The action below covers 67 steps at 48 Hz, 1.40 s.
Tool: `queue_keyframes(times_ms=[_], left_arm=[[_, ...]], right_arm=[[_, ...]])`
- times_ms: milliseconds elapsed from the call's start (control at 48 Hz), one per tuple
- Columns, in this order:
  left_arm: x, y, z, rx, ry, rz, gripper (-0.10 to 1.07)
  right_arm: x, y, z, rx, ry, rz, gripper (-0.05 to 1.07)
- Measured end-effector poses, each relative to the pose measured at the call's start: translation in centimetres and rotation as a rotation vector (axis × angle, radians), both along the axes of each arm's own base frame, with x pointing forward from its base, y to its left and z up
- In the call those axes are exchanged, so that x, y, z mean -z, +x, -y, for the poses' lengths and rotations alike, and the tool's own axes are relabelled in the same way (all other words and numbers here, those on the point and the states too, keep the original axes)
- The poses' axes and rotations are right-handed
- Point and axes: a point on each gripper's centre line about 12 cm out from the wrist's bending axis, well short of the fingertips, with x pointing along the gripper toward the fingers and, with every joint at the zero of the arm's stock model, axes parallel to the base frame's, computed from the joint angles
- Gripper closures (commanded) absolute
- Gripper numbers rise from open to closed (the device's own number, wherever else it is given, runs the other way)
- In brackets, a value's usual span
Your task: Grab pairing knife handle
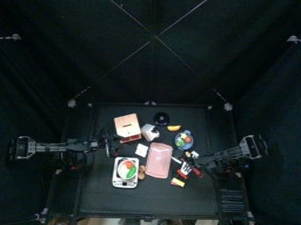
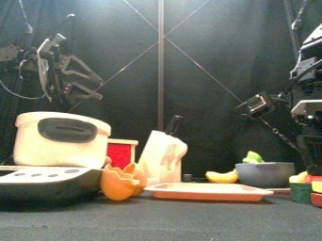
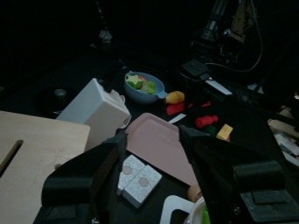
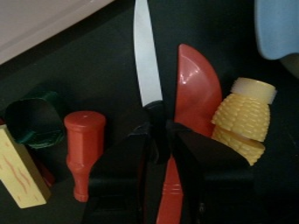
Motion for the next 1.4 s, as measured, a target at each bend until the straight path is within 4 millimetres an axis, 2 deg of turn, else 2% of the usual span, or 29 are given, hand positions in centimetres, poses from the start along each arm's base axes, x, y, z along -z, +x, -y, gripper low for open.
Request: queue_keyframes(times_ms=[188, 417, 542, 854, 1125, 1250, 1396], left_arm=[[0.0, 0.0, 0.0, 0.0, 0.0, 0.0, 0.11], [0.0, 0.0, 0.0, 0.0, 0.0, -0.001, 0.11], [0.0, 0.0, 0.0, 0.0, 0.0, 0.0, 0.11], [0.1, 0.0, 0.0, 0.0, -0.001, -0.004, 0.11], [0.1, 0.0, 0.0, 0.0, -0.003, -0.006, 0.11], [0.1, 0.0, 0.0, 0.0, -0.001, -0.004, 0.11], [0.1, 0.0, 0.0, -0.001, -0.003, -0.002, 0.11]], right_arm=[[0.1, 0.1, -0.2, -0.008, 0.015, 0.033, 0.39], [0.7, -0.3, -0.3, -0.007, 0.034, 0.043, 0.27], [0.9, -0.3, -0.3, -0.005, 0.034, 0.038, 0.24], [1.3, -0.1, -0.4, -0.025, 0.04, 0.065, 0.27], [1.4, 0.0, -0.6, -0.032, 0.039, 0.056, 0.43], [1.2, 0.0, -0.6, -0.025, 0.033, 0.042, 0.44], [0.2, 0.2, -0.7, -0.025, 0.017, 0.025, 0.44]])
